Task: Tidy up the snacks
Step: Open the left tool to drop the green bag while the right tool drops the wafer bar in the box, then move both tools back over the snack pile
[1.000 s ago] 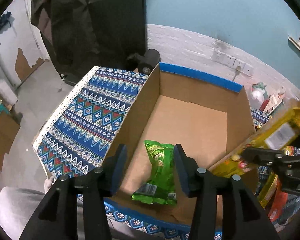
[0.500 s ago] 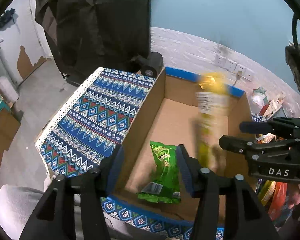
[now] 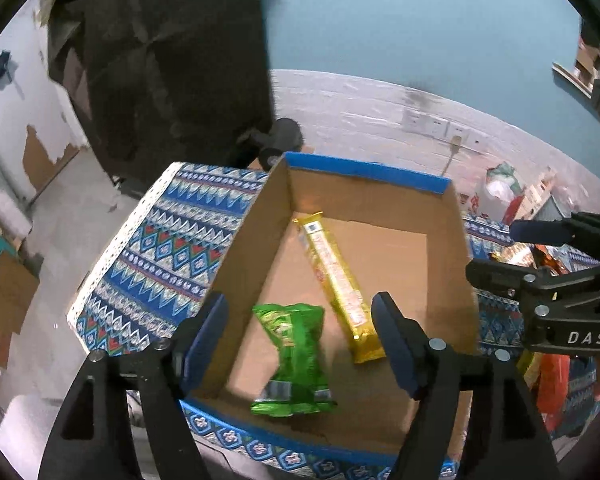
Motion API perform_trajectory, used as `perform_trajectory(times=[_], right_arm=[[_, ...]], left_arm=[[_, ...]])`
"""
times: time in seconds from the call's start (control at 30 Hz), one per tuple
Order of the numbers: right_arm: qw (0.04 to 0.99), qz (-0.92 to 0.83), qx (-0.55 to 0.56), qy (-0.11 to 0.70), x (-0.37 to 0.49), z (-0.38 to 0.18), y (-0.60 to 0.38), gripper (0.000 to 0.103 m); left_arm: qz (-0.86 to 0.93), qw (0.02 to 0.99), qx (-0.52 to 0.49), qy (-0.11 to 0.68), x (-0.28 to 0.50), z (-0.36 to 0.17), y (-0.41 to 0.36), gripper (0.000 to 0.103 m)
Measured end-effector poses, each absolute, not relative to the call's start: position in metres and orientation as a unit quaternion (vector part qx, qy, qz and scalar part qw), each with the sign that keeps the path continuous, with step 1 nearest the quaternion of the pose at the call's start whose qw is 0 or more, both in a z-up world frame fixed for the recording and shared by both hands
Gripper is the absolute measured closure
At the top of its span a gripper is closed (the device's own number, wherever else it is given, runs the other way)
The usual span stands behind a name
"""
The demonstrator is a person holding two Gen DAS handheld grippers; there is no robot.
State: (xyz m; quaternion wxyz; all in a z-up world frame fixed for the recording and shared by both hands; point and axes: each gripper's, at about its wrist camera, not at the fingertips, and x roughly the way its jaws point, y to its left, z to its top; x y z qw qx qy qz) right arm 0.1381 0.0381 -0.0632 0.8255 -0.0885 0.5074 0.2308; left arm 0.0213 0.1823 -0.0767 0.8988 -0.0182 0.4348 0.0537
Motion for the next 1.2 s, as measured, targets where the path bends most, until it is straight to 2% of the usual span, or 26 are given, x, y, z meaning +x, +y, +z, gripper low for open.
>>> perform_trajectory(times=[0.2,0.73,0.93,1.2], right_arm=[[0.839,0.199,-0.084,0.499,0.129,-0.054,-0.005,0.024],[0.843,0.122,-0.052,0.521,0.099,-0.060,-0.130,0.023],[0.840,0.096,-0.031,0.532,0.087,-0.068,-0.173,0.023],[0.806,0.084,0.017,0.586,0.051,-0.108,-0.203,0.023]], left_arm=[[0.023,0.900,-0.009,0.436,0.026,-0.073,0.151,0.024],[-0.062,0.894,0.075,0.437,0.029,-0.074,0.046,0.024],[-0.092,0.877,0.105,0.459,0.033,-0.090,0.006,0.024],[-0.129,0.846,0.156,0.493,0.028,-0.126,-0.029,0.024]])
